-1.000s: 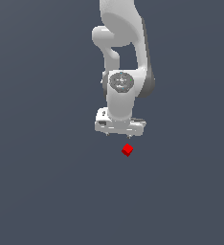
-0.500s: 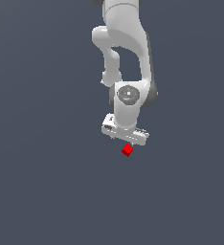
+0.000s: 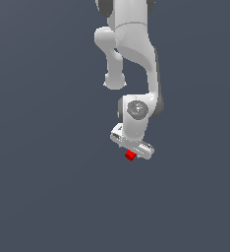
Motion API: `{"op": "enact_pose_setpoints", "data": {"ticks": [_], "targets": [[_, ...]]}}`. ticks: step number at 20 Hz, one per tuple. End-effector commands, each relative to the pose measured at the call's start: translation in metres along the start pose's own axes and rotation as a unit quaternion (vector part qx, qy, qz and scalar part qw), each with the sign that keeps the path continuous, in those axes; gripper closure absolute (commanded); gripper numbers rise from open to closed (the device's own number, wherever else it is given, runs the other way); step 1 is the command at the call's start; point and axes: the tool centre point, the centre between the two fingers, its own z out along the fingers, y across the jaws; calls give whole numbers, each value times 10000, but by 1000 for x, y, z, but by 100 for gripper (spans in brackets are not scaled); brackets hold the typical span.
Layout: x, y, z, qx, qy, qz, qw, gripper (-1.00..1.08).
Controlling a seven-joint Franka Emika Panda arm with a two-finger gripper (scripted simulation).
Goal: Pick up the red cube and move it to a goal position.
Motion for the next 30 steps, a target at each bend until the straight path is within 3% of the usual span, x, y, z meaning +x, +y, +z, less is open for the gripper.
{"op": "enact_pose_setpoints", "data": {"ticks": [1, 11, 12, 30], "targets": [[1, -4, 7, 4, 16, 206, 9998, -92], [3, -11, 20, 9, 34, 544, 9985, -92], [3, -11, 20, 9, 34, 544, 9985, 108], [16, -13, 15, 10, 34, 541, 9985, 108]]}}
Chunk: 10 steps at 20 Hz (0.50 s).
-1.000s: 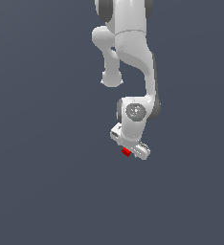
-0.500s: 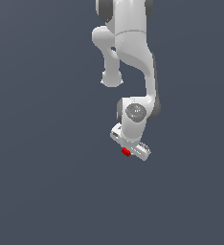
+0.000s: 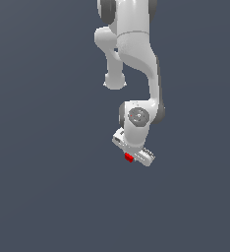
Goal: Pick up the red cube and move it to a goal position.
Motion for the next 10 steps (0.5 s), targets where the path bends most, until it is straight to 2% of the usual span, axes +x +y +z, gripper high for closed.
{"op": "enact_pose_setpoints", "data": {"ticks": [1, 10], "targets": [[8, -2, -3, 3, 4, 2, 10000, 108], [40, -9, -14, 2, 3, 5, 10000, 108]]}}
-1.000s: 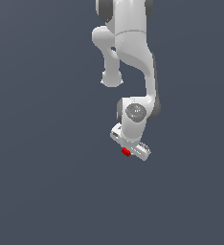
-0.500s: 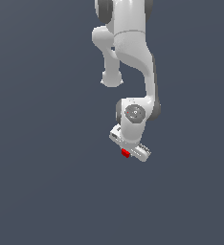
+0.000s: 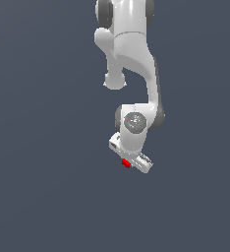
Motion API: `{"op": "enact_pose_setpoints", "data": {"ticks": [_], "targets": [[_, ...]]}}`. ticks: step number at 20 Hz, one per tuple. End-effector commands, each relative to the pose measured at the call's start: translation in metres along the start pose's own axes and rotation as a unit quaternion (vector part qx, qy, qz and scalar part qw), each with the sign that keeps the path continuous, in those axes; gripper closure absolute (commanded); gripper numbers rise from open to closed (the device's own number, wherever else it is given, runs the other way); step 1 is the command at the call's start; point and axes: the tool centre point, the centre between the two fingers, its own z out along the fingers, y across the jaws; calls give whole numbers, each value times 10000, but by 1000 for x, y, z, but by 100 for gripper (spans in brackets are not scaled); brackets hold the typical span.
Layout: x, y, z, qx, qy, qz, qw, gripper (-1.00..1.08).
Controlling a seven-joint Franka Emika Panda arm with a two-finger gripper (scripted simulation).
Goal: Pick up the red cube and move it to a goal position.
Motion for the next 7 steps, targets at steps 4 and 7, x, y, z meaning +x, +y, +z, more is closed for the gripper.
{"op": "enact_pose_setpoints", "data": {"ticks": [4, 7], "targets": [[11, -3, -4, 1, 0, -3, 10000, 108], [12, -4, -4, 1, 0, -3, 10000, 108]]}}
